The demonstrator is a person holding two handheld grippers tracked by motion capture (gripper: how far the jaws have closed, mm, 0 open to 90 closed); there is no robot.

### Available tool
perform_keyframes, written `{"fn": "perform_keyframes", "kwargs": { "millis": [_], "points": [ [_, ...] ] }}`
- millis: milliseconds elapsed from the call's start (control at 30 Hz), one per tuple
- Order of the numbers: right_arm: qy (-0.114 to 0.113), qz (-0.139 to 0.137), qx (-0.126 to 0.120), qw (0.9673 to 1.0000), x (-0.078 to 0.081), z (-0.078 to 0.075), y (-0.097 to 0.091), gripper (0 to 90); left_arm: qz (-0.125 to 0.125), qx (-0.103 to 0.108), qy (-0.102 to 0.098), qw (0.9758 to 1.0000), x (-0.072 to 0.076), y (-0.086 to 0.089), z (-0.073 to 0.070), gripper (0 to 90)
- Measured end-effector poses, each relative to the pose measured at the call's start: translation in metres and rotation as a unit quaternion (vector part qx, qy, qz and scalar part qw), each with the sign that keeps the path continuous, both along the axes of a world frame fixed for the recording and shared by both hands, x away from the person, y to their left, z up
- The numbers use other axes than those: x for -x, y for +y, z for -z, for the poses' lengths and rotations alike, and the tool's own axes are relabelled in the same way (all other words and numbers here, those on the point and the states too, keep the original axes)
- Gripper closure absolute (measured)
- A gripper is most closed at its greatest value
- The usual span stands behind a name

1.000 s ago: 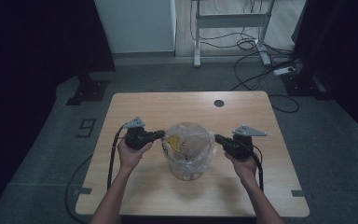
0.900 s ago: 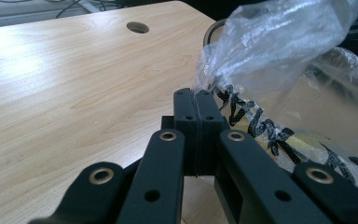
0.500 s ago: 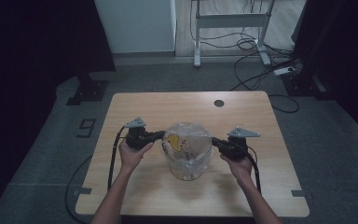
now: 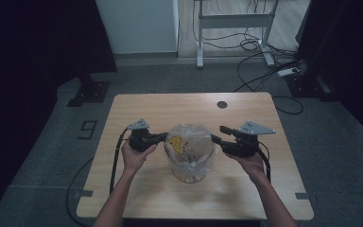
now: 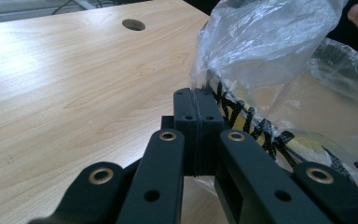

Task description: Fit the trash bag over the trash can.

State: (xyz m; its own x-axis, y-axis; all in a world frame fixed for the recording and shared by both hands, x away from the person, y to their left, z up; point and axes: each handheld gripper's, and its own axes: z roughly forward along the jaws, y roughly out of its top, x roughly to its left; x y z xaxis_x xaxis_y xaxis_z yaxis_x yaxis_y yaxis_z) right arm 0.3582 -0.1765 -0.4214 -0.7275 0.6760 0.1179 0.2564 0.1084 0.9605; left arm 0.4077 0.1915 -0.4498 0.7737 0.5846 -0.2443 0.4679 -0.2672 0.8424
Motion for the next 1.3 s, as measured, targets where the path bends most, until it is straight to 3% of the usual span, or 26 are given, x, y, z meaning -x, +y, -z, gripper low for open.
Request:
{"fn": "perform_keyframes", "kwargs": {
  "millis": [100, 200, 367, 633, 867, 1133, 1300],
  "points": [
    [0.0, -0.037, 0.016, 0.9992, -0.008, -0.007, 0.014, 39.9, 0.001, -0.001, 0.0, 1.0, 0.0, 0.0, 0.0, 89.7],
    [-0.004, -0.056, 0.03, 0.9979, -0.017, -0.01, 0.025, 36.9, 0.001, -0.001, -0.001, 1.0, 0.0, 0.0, -0.001, 89.7],
    [-0.009, -0.085, 0.035, 0.9957, -0.03, -0.013, 0.037, 34.1, 0.002, -0.002, -0.001, 1.0, 0.0, 0.001, 0.0, 89.7],
    [-0.014, -0.115, 0.053, 0.9919, -0.036, -0.016, 0.051, 34.3, 0.001, 0.0, -0.002, 1.0, 0.001, 0.001, -0.001, 89.7],
    [-0.037, -0.118, 0.078, 0.9892, -0.033, -0.016, 0.055, 56.3, 0.001, 0.001, -0.002, 1.0, 0.001, 0.0, -0.001, 89.7],
    [-0.048, -0.115, 0.101, 0.9871, -0.03, -0.018, 0.057, 85.7, 0.001, 0.001, -0.003, 1.0, 0.001, 0.0, -0.002, 89.7],
    [-0.051, -0.106, 0.11, 0.9869, -0.031, -0.018, 0.058, 89.5, -0.001, 0.002, -0.005, 1.0, 0.002, 0.001, -0.002, 89.7]
  ]
}}
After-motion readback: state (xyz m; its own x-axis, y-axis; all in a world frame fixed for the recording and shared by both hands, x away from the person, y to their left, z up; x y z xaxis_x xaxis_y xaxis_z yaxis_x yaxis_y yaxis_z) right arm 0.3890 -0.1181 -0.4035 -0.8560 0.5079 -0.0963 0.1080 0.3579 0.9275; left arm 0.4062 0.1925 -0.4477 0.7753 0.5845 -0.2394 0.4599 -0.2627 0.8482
